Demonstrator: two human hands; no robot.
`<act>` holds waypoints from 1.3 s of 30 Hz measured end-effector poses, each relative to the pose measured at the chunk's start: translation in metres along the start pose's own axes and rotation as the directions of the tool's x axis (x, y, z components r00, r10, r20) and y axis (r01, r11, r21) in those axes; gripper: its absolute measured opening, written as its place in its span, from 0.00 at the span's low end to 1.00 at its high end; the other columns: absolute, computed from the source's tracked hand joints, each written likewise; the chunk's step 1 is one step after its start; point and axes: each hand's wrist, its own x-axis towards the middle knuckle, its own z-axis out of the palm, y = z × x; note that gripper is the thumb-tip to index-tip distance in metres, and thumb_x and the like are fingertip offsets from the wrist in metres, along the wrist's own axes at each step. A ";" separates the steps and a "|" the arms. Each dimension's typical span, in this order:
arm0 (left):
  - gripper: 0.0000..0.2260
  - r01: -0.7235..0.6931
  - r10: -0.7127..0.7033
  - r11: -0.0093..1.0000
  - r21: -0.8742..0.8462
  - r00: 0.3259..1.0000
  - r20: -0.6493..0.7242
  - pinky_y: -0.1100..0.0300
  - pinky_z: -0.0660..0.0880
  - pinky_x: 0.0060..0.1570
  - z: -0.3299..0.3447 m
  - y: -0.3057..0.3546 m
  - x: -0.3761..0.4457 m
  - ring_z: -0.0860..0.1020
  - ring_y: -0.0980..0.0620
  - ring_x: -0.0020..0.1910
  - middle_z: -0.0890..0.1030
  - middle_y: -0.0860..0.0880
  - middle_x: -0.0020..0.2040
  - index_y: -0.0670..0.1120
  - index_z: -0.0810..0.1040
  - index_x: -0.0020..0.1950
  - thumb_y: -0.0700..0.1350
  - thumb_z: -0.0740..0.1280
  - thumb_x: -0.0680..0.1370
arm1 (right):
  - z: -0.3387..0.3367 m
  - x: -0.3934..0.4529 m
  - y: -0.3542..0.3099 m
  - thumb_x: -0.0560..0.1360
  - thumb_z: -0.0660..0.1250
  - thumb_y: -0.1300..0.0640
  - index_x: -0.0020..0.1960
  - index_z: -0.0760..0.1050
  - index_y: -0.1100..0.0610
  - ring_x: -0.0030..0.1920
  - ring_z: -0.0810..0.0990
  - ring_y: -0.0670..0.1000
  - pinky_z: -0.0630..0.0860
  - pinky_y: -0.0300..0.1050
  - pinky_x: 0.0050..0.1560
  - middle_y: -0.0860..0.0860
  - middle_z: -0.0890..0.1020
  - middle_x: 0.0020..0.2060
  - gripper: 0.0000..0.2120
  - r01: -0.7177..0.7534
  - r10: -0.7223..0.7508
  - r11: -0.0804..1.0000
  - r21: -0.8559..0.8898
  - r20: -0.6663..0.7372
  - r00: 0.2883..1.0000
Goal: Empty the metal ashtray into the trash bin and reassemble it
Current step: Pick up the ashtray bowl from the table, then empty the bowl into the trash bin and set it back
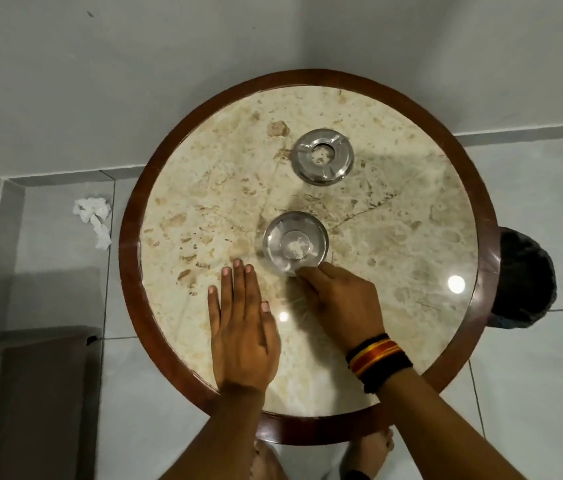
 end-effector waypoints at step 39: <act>0.28 -0.090 0.088 0.996 -0.027 0.994 -0.063 0.41 0.48 0.85 0.002 0.003 -0.003 0.55 0.38 0.87 0.59 0.37 0.86 0.39 0.59 0.85 0.46 0.50 0.86 | -0.030 -0.125 0.330 0.84 0.57 0.58 0.44 0.72 0.55 0.22 0.68 0.43 0.64 0.33 0.20 0.48 0.73 0.29 0.11 -0.271 0.784 -0.545 0.793 0.597 0.170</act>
